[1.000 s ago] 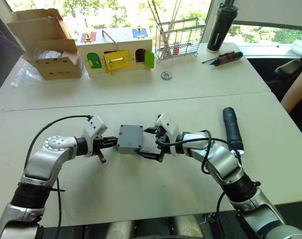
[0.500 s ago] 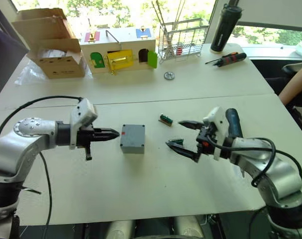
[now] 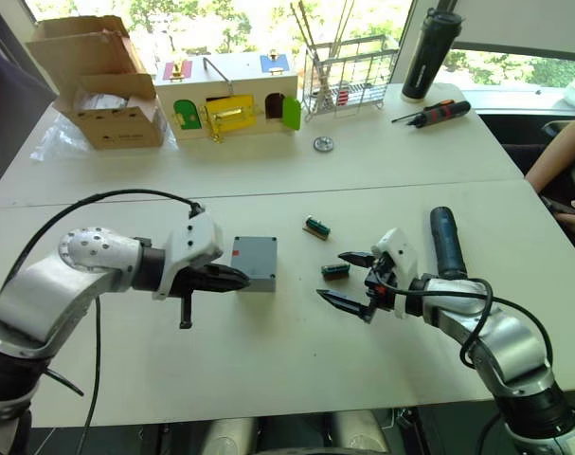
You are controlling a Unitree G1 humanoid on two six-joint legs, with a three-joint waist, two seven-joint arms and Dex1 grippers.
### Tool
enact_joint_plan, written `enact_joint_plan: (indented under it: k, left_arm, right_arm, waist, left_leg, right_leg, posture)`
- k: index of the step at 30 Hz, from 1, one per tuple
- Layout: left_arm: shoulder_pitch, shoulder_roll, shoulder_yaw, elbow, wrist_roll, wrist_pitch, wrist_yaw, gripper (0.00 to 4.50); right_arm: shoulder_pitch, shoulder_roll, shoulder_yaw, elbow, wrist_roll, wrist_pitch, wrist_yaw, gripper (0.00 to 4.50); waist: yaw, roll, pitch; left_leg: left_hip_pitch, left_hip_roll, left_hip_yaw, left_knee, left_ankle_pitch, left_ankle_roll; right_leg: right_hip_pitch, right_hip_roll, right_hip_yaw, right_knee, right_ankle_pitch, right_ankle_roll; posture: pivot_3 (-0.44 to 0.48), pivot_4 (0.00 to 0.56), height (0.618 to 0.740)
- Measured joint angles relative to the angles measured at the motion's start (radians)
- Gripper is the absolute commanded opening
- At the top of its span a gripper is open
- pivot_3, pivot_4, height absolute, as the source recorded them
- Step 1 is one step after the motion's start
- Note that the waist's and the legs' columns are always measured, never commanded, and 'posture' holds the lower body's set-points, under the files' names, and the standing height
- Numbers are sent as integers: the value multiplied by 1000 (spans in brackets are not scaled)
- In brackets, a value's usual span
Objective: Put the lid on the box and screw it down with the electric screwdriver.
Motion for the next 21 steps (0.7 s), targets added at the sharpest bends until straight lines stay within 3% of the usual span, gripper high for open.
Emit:
enact_joint_plan:
  k: [4,14,19,21]
  left_arm:
    - [10,0,-2,-2,1,0,3,139]
    - [10,3,-2,3,-16,-1,2,139]
    - [10,3,-2,14,-16,-15,2,139]
    - [11,3,-2,19,-16,-16,2,139]
  right_arm:
    - [-1,8,11,22,-11,-29,-4,3040]
    - [-19,27,15,33,-28,-41,-16,3040]
    - [-21,29,25,52,-37,-45,-18,1397]
    - [-22,29,28,52,-44,-49,-18,311]
  waist:
    - [0,0,0]
    - [0,0,0]
    - [0,0,0]
    - [0,0,0]
  left_leg:
    - [0,0,0,0,0,0]
    - [0,0,0,0,0,0]
    - [0,0,0,0,0,0]
    - [0,0,0,0,0,0]
  right_leg:
    - [0,0,0,0,0,0]
    - [0,0,0,0,0,0]
    - [0,0,0,0,0,0]
    - [0,0,0,0,0,0]
  posture:
    - [0,150,740]
    - [0,150,740]
    - [0,150,740]
    - [0,150,740]
